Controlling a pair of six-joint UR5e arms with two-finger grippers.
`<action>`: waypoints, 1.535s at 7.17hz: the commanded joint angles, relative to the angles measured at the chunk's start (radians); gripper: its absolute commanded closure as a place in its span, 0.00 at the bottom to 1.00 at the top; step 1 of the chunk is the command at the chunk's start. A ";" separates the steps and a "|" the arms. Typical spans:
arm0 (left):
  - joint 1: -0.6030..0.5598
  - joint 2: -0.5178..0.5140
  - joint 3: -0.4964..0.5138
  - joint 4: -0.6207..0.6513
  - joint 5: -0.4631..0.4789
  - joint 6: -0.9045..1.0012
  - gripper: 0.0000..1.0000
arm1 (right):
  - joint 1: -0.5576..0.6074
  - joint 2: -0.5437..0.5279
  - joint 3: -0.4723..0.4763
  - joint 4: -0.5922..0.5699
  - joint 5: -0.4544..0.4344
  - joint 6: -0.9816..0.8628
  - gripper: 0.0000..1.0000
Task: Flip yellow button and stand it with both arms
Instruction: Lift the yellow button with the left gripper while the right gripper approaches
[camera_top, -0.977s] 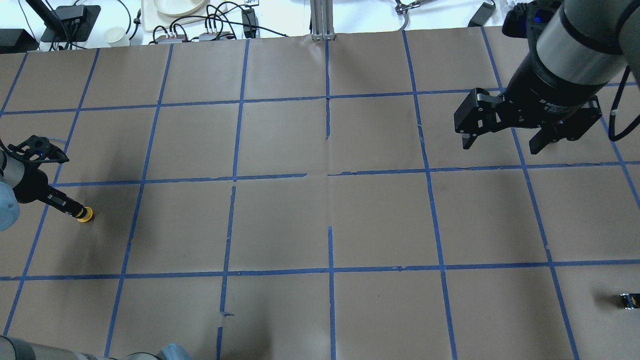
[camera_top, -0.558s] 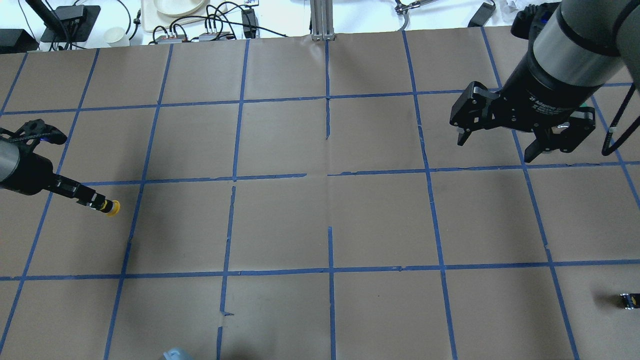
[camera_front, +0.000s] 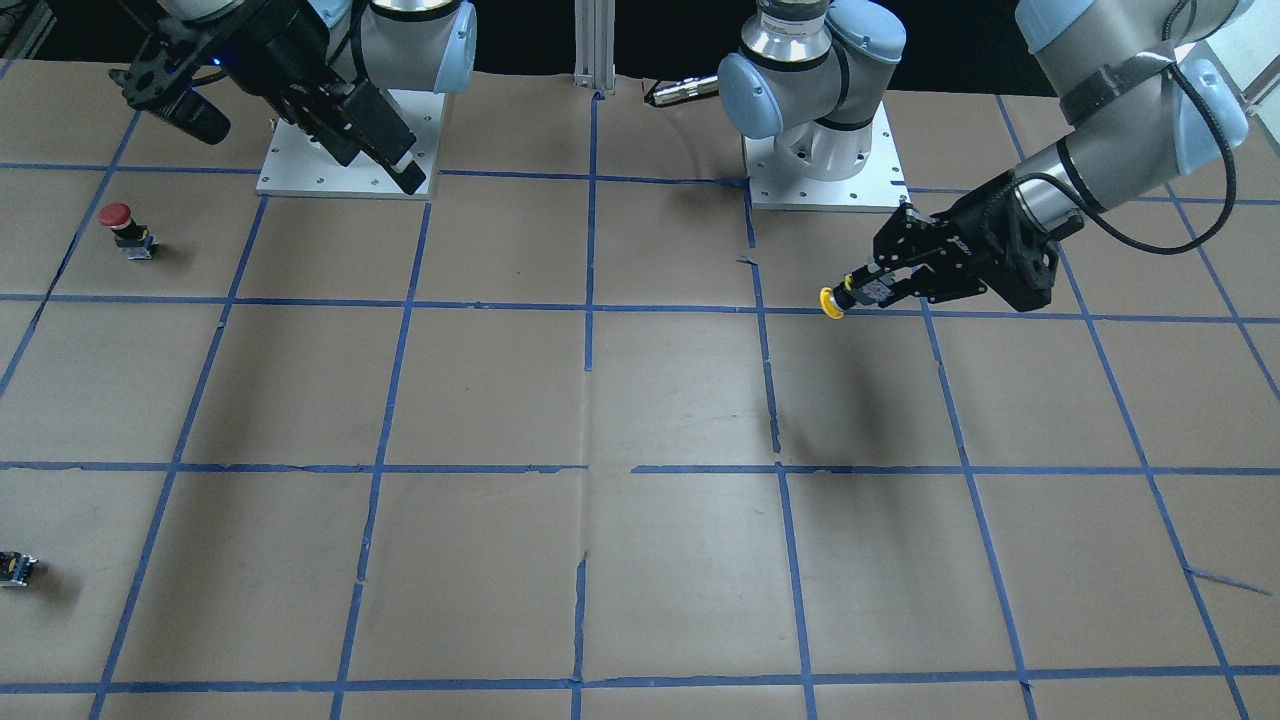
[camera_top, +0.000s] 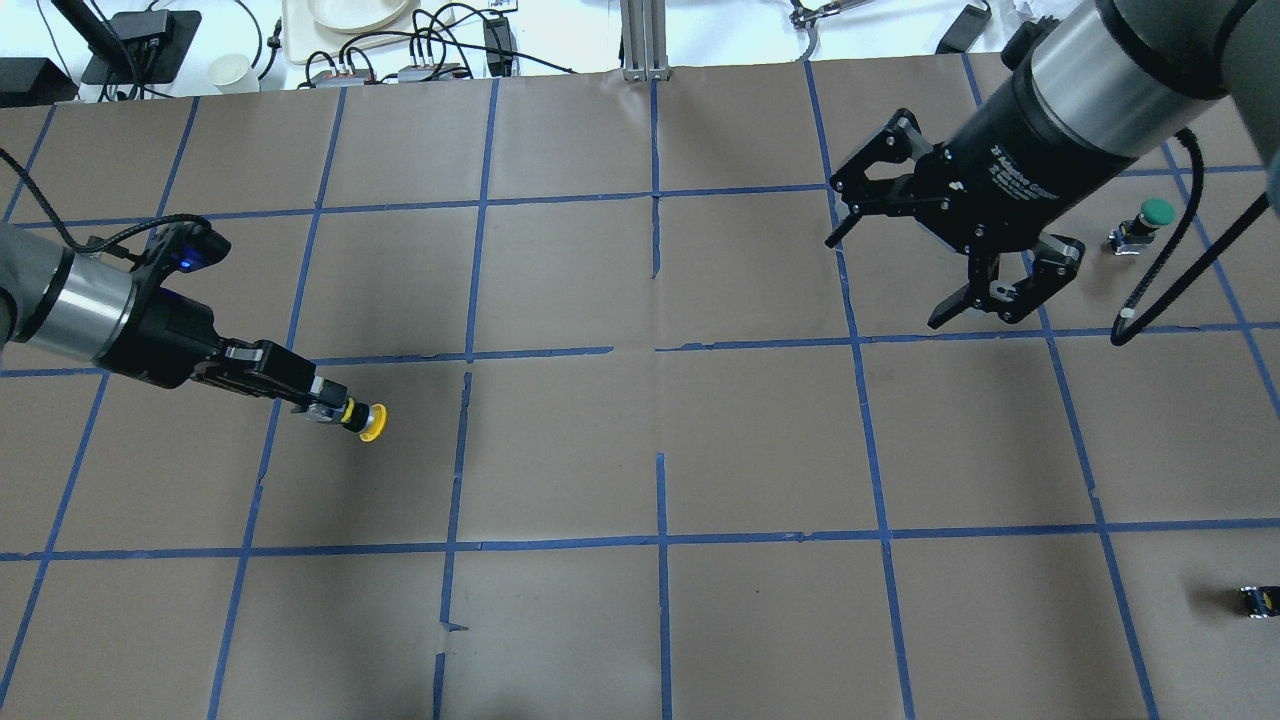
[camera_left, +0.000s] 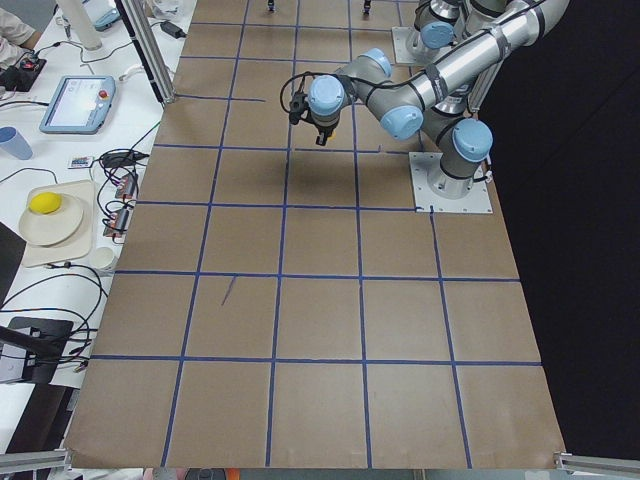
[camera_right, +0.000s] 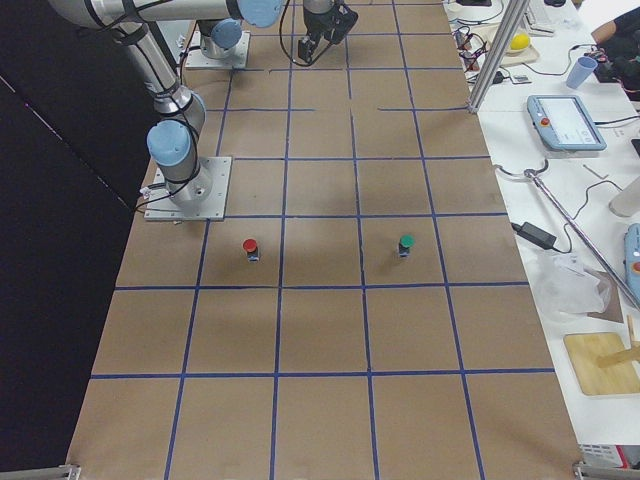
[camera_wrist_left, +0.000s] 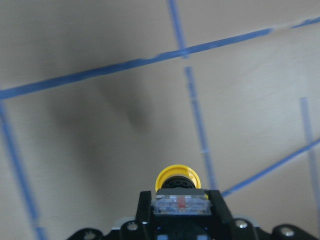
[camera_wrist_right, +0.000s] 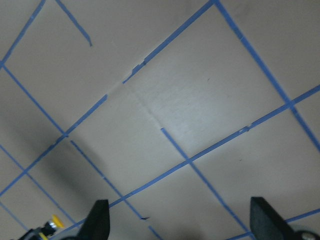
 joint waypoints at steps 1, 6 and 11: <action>-0.030 0.045 0.000 -0.187 -0.291 -0.035 0.79 | -0.057 0.011 0.004 0.018 0.179 0.042 0.00; -0.220 0.057 0.056 -0.166 -0.729 -0.431 0.85 | -0.097 0.017 0.004 0.197 0.432 0.067 0.00; -0.311 0.059 0.130 -0.115 -0.829 -0.610 0.89 | -0.050 0.022 0.006 0.211 0.587 0.067 0.00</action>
